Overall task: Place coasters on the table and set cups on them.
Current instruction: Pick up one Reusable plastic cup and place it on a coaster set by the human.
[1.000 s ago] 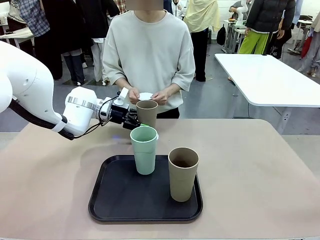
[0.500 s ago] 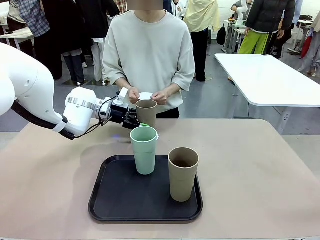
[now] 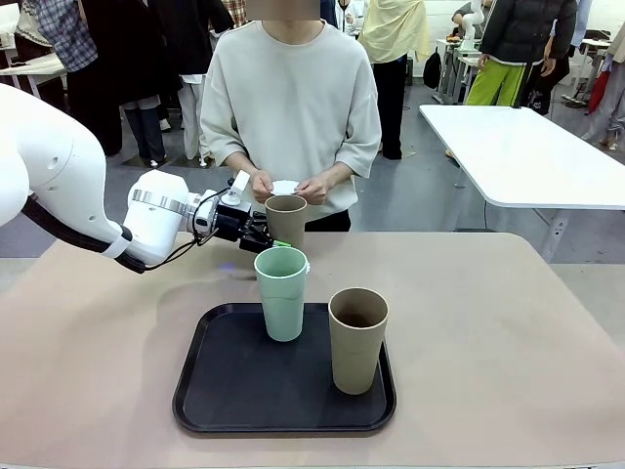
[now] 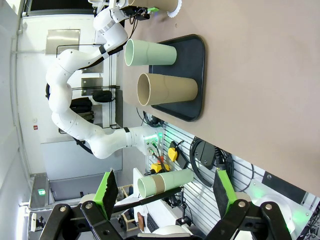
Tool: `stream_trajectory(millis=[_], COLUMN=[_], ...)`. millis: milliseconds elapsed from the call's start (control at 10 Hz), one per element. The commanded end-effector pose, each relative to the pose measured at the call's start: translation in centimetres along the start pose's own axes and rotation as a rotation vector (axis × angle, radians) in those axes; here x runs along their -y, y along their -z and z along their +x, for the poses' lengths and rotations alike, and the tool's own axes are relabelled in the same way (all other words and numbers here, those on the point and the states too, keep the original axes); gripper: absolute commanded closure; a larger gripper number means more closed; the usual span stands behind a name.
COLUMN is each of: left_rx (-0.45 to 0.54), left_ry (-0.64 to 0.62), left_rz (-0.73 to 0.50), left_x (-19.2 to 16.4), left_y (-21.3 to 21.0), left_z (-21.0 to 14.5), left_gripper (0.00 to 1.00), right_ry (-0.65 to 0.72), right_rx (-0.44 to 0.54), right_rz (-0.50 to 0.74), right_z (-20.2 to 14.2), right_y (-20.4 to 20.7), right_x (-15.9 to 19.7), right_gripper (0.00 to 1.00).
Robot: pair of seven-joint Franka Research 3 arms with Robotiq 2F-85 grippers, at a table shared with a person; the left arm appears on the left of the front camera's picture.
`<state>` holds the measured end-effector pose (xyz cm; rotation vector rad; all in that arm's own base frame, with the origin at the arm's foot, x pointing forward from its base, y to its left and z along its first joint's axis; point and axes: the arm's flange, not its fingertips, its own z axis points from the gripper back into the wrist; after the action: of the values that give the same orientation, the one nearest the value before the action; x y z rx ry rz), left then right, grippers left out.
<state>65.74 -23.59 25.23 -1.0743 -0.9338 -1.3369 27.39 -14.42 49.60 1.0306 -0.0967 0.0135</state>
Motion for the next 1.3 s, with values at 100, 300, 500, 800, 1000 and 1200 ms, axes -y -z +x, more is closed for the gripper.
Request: stream_trajectory(millis=[100, 300, 500, 800, 1000, 1200], left_rx=[-0.015, -0.031, -0.035, -0.048, -0.072, -0.083], left_ry=[0.027, 0.034, 0.034, 0.039, 0.047, 0.050], left_rz=[-0.051, -0.066, -0.071, -0.070, -0.066, -0.063], left_x=[0.07, 0.19, 0.13, 0.25, 0.32, 0.30], left_y=[0.06, 0.22, 0.24, 0.20, 0.16, 0.14], left_z=[-0.33, -0.56, -0.63, -0.64, -0.73, -0.73], left_gripper=[0.15, 0.15, 0.15, 0.15, 0.15, 0.15], right_ry=[-0.002, -0.002, -0.002, -0.002, -0.002, -0.002], right_rx=[-0.001, -0.001, -0.001, -0.001, -0.001, -0.001], right_rz=[0.013, 0.013, 0.013, 0.013, 0.013, 0.013], right_z=[0.04, 0.04, 0.04, 0.04, 0.04, 0.04], right_y=[-0.01, -0.01, -0.01, -0.01, -0.01, -0.01], right_x=[0.05, 0.05, 0.05, 0.05, 0.05, 0.05], right_gripper=[0.00, 0.00, 0.00, 0.00, 0.00, 0.00])
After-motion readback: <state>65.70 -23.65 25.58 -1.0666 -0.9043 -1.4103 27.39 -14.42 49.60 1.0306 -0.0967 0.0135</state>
